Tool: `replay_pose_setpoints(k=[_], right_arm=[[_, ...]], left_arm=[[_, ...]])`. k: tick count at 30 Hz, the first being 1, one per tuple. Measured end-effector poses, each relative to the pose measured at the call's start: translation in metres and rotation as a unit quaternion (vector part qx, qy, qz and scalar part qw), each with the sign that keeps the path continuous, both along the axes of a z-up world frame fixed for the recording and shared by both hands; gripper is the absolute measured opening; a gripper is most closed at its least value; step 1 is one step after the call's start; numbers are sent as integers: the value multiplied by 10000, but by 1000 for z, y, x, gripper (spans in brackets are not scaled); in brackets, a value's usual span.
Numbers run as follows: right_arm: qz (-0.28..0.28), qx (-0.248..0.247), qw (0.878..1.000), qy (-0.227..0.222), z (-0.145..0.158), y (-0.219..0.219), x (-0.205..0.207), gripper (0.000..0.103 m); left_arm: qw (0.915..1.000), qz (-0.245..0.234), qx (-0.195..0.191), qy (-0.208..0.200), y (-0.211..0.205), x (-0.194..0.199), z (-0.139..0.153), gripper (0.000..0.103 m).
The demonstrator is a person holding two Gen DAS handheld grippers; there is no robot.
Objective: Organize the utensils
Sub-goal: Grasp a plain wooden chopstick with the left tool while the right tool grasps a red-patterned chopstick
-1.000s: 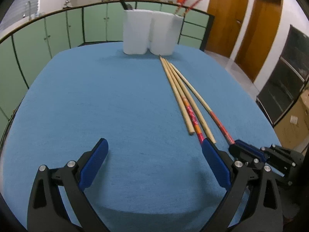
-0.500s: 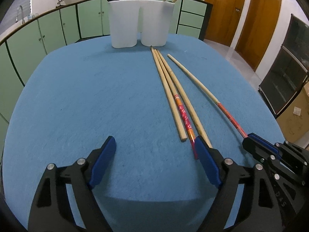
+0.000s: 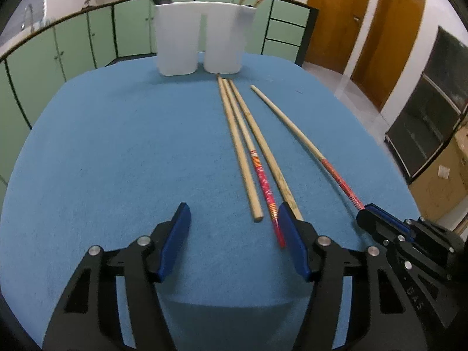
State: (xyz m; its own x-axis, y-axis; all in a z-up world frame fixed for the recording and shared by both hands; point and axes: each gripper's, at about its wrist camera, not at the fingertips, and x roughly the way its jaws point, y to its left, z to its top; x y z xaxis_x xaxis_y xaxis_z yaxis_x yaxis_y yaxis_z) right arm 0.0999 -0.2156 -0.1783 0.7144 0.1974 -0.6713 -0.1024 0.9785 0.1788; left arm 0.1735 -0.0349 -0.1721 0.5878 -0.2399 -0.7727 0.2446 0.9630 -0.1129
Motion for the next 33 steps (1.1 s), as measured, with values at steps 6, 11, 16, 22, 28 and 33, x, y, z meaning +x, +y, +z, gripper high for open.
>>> replay_pose_setpoints(k=[6, 11, 16, 22, 28, 33], right_arm=[[2, 9, 10000, 23, 0, 0, 2, 6], [1, 5, 10000, 35, 0, 1, 2, 6], [-4, 27, 10000, 72, -2, 0, 3, 6], [0, 80, 9999, 151, -4, -1, 5, 6], [-17, 132, 9997, 181, -5, -1, 4, 6], [-54, 127, 9997, 186, -5, -1, 2, 6]], left_arm=[[9997, -27, 230, 18, 0, 1, -4, 58], [9992, -93, 382, -28, -9, 1, -5, 58], [9994, -46, 349, -58, -10, 4, -4, 48], [9993, 65, 353, -70, -13, 5, -6, 44], [9992, 102, 382, -80, -16, 3, -5, 40], [9996, 115, 268, -66, -13, 4, -5, 10]])
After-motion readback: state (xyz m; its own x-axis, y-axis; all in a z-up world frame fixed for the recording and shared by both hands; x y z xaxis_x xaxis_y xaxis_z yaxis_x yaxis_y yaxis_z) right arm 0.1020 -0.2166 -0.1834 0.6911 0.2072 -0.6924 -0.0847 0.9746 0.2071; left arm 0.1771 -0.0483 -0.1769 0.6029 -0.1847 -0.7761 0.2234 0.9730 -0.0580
